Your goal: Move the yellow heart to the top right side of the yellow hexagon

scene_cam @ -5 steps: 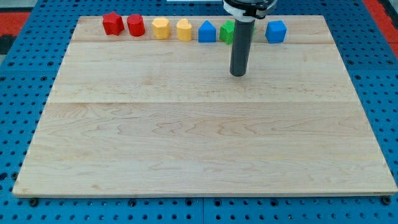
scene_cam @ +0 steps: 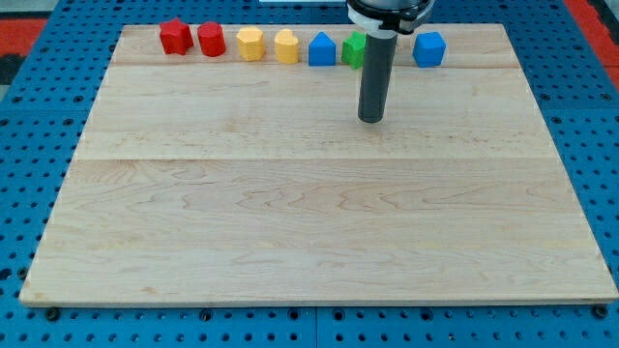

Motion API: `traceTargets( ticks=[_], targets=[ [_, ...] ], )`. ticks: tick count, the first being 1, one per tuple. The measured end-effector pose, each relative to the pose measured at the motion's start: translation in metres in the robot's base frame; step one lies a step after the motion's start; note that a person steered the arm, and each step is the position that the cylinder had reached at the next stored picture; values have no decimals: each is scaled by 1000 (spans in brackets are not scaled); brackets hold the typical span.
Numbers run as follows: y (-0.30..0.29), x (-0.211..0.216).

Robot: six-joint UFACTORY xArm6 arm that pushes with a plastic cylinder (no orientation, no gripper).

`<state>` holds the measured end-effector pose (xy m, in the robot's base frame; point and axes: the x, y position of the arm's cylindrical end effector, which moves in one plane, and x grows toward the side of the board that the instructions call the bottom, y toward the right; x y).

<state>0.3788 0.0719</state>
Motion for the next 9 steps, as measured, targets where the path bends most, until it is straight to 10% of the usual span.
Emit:
traceTargets(
  ticks=[4,9],
  targets=[
    [-108,-46],
    [-102,-136]
  ],
)
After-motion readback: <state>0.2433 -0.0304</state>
